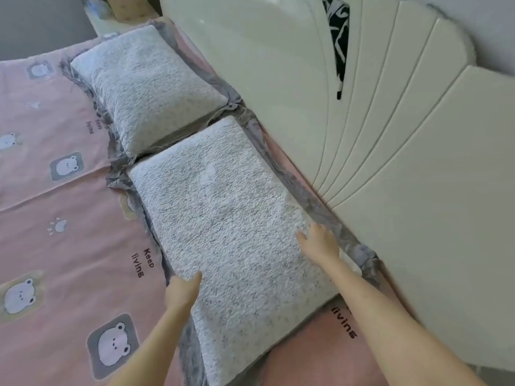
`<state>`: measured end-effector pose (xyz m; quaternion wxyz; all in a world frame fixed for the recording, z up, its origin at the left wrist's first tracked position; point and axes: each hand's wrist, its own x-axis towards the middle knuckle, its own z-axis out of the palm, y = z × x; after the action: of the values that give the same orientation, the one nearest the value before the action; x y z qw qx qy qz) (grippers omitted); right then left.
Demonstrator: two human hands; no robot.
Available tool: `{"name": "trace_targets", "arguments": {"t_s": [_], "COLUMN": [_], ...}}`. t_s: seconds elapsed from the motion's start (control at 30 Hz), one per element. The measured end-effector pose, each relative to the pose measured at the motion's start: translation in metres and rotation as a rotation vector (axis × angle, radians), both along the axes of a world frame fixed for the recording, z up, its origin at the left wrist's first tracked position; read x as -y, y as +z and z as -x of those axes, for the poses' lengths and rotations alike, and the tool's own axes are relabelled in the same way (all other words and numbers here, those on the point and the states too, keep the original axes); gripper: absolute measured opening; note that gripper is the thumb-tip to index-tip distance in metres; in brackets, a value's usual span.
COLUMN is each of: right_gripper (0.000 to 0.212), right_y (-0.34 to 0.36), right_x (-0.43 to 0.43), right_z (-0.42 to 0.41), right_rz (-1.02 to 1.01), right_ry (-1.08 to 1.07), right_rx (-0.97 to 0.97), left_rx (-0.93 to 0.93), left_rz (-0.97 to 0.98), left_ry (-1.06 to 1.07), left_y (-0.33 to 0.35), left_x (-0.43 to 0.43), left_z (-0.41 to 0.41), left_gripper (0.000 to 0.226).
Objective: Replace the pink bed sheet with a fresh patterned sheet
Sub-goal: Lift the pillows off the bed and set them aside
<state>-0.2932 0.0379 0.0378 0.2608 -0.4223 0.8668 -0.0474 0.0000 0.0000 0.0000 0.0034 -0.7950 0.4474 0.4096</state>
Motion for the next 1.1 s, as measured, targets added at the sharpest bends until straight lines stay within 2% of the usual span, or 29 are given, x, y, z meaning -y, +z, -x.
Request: {"name": "trace_targets", "arguments": {"t_s": [0.1, 0.2, 0.27, 0.33, 0.4, 0.43, 0.53, 0.63, 0.8, 0.9, 1.1], "right_gripper": [0.068, 0.084, 0.088, 0.081, 0.065, 0.056, 0.038, 0.029, 0.036, 0.042, 0.043], "right_y": [-0.032, -0.068, -0.085, -0.092, -0.092, -0.089, -0.065, -0.035, 0.018, 0.041, 0.101], "right_x": [0.035, 0.061, 0.065, 0.064, 0.06, 0.057, 0.041, 0.016, -0.053, -0.105, -0.191], "right_z": [0.015, 0.022, 0.02, 0.017, 0.006, 0.001, -0.021, -0.045, -0.093, -0.139, -0.267], "right_rz": [-0.041, -0.09, -0.082, -0.053, 0.008, 0.057, 0.253, 0.42, 0.563, 0.637, 0.786], "right_ry": [-0.008, -0.01, -0.01, 0.017, 0.083, 0.111, 0.172, 0.238, 0.32, 0.31, 0.27], "right_rx": [0.015, 0.082, 0.028, -0.075, -0.159, -0.194, -0.285, -0.288, -0.345, -0.338, -0.37], "left_rx": [-0.028, -0.096, -0.108, -0.105, -0.124, -0.132, -0.144, -0.146, -0.023, -0.045, 0.06], "left_rz": [-0.005, -0.011, -0.012, 0.029, 0.102, 0.128, 0.219, 0.323, 0.39, 0.493, 0.665], "left_ry": [0.159, 0.229, 0.267, 0.295, 0.294, 0.261, 0.174, 0.156, 0.216, 0.235, 0.154], "left_y": [-0.035, -0.063, -0.073, -0.079, -0.076, -0.073, -0.048, -0.014, 0.041, 0.073, 0.143], "left_x": [0.019, 0.033, 0.035, 0.036, 0.034, 0.034, 0.023, 0.0, -0.072, -0.112, -0.195], "left_z": [0.0, 0.004, 0.009, 0.013, 0.013, 0.013, 0.005, -0.005, -0.042, -0.091, -0.226], "left_gripper": [0.082, 0.086, 0.082, 0.062, 0.036, 0.031, 0.03, 0.035, 0.039, 0.038, 0.034]}}
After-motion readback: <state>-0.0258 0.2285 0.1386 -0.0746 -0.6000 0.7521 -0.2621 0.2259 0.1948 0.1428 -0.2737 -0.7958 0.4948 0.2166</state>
